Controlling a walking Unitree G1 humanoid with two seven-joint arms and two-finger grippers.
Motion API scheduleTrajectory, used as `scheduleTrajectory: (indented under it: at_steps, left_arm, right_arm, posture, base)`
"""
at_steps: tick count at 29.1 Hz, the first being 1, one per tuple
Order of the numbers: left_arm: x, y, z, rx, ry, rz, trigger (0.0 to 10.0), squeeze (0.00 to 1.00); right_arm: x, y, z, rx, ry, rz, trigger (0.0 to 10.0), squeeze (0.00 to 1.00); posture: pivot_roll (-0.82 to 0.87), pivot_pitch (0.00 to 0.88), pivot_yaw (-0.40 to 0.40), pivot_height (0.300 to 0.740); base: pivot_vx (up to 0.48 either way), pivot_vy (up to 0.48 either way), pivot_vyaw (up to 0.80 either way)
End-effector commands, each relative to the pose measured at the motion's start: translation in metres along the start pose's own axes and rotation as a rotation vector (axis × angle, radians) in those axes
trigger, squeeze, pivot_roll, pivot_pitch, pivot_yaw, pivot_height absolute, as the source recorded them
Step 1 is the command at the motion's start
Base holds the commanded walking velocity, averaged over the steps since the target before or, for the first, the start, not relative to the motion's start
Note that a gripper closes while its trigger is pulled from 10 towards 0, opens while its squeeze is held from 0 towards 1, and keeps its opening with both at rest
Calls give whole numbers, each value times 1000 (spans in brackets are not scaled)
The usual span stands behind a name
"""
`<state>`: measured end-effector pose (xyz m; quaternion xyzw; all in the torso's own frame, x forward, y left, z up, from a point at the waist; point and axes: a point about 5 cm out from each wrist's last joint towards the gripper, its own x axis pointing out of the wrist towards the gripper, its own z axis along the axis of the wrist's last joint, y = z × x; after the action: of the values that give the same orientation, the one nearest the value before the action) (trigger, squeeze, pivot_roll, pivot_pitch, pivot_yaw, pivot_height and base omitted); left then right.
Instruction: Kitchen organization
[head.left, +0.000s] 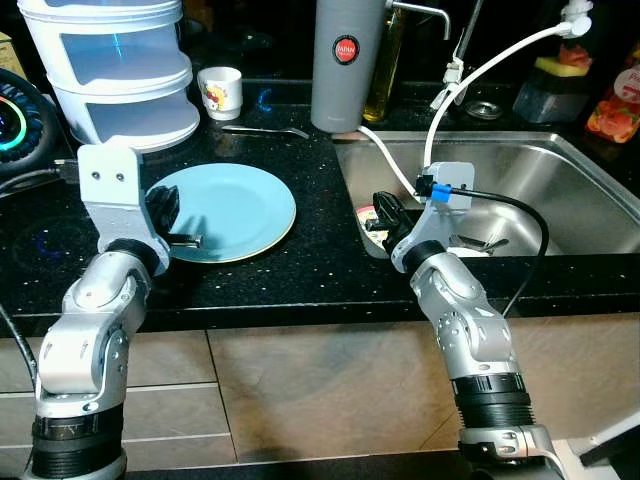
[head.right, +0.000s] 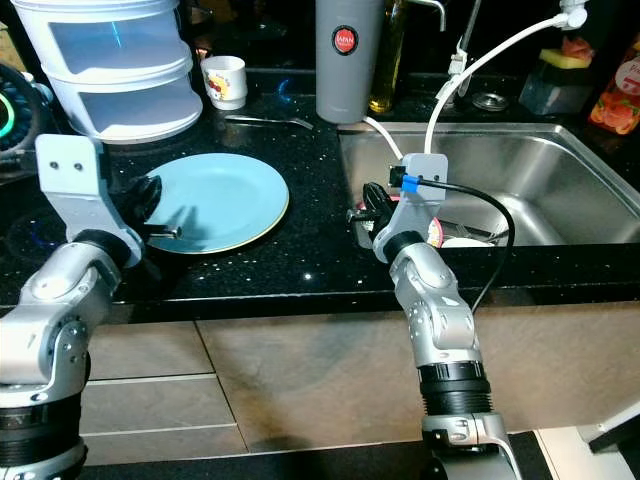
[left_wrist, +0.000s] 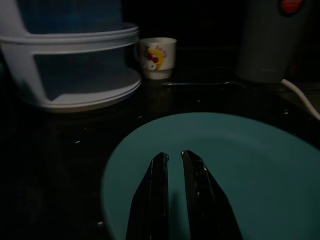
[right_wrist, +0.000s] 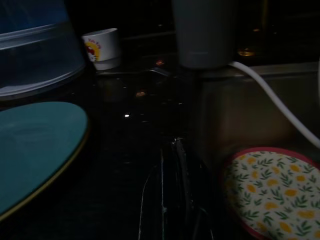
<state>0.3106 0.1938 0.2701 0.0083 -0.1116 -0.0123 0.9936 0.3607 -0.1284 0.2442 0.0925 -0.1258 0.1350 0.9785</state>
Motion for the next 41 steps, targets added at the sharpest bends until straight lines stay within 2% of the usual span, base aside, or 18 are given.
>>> scheduleTrajectory:
  at_steps: [1,13,17,18,19,21,23,29,33,35,37,38,41]
  left_arm:
    - [-1,2,-2,12,8,7,10000,0]
    - [0,2,-2,17,15,3,10000,0]
    - [4,2,-6,17,54,-1,10000,0]
    - [5,4,-7,1,69,0,10000,706]
    - [7,5,-8,-12,82,5,10000,1000]
    - [10,13,-7,-29,102,37,10000,1000]
    - [10,13,-7,-29,102,37,10000,1000]
    - [14,30,-6,-153,108,95,10000,1000]
    - [15,42,-12,-230,154,120,10000,1000]
    - [16,45,-14,-246,168,132,10000,1000]
    - [16,45,-18,-301,205,111,10000,1000]
    - [16,43,-23,-339,236,87,10000,35]
    - [18,38,-30,-407,280,32,10000,0]
  right_arm:
    - [1,2,2,1,1,0,10000,0]
    - [0,0,1,1,3,-12,10000,0]
    - [1,-3,2,-7,6,-24,10000,0]
    - [2,-3,3,-9,5,-25,10000,0]
    - [3,-4,4,-11,3,-25,10000,0]
    - [5,-4,6,-12,-4,-21,10000,0]
    - [5,-4,6,-12,-4,-21,10000,0]
    - [8,-4,10,-16,-15,-1,10000,0]
    - [11,-3,10,-13,-18,5,10000,0]
    - [11,-3,10,-11,-17,7,10000,0]
    - [12,-3,10,-5,-13,9,10000,0]
    - [12,-3,9,-1,-11,10,10000,0]
    - [13,-2,8,6,-7,12,10000,0]
  posture:
    - [46,119,-25,740]
    - [46,121,-22,740]
    - [45,118,-21,740]
    - [45,118,-21,740]
    - [46,120,-22,740]
    - [46,119,-22,740]
    - [46,119,-22,740]
    - [46,117,-26,740]
    - [48,116,-26,740]
    - [49,116,-27,740]
    - [49,116,-27,740]
    - [56,116,-29,740]
    - [57,116,-30,740]
  base:
    - [0,0,0]
    - [0,0,0]
    - [0,0,0]
    - [0,0,0]
    - [0,0,0]
    - [0,0,0]
    - [0,0,0]
    - [0,0,0]
    - [0,0,0]
    - [0,0,0]
    - [0,0,0]
    - [0,0,0]
    - [0,0,0]
